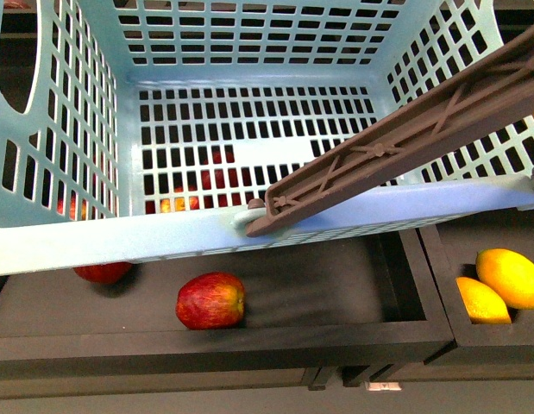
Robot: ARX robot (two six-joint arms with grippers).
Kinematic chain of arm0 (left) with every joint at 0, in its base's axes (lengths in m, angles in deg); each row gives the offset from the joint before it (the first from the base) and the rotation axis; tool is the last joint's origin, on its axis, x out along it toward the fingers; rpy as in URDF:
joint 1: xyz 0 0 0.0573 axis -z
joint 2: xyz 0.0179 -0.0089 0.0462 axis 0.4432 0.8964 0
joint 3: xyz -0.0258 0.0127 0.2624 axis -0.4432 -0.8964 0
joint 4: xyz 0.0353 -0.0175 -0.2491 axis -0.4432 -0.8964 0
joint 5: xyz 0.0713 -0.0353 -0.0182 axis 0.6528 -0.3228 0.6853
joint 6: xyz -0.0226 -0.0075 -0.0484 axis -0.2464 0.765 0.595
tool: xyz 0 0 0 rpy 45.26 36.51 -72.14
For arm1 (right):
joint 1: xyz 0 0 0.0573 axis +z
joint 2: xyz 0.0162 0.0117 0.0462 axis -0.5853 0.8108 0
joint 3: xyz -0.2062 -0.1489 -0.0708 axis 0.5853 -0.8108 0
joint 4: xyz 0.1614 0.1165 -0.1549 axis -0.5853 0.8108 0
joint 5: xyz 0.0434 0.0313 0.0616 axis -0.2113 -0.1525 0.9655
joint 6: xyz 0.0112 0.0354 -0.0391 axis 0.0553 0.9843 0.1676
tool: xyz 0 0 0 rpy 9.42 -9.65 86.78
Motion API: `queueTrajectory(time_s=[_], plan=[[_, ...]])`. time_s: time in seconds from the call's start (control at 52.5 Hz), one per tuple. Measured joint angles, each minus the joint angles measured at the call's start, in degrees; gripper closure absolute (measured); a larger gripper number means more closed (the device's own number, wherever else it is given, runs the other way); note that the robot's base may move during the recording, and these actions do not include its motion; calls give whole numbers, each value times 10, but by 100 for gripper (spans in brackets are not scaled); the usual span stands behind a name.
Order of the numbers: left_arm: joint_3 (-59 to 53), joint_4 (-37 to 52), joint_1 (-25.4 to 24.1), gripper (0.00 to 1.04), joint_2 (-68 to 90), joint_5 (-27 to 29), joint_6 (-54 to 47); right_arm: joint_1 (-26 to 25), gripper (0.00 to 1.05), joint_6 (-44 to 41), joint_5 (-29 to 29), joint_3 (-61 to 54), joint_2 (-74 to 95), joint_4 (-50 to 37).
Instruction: Pick lemon and mango into basket
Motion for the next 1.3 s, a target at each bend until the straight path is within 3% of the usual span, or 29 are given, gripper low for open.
queueTrajectory(time_s=[0.171, 0.457, 0.553, 0.667, 0.895, 0.991, 1.048, 1.105, 1.181, 1.296], plan=[[0, 0, 0, 100, 0, 0, 0, 109, 45, 30, -21, 3, -77, 18], [0, 0, 0, 100, 0, 0, 0, 284, 45, 59, -91, 22, -45, 14], [0, 0, 0, 100, 0, 0, 0, 318, 29, 64, -100, 23, -27, 13], [0, 0, 0, 100, 0, 1, 0, 330, 8, 71, -108, 23, -30, 13], [0, 0, 0, 100, 0, 3, 0, 263, 9, 85, -161, -31, -123, 9], [0, 0, -1, 100, 0, 3, 1, 258, 9, 85, -162, -31, -132, 9], [0, 0, 0, 100, 0, 2, 0, 262, 18, 45, -214, -76, -133, -110], [0, 0, 2, 100, 0, -2, 1, 261, 29, 13, -227, -130, -142, -212], [0, 0, 1, 100, 0, -2, 2, 258, 41, -10, -227, -181, -163, -276], [0, 0, 0, 100, 0, 2, 1, 251, 62, -24, -220, -235, -206, -302]])
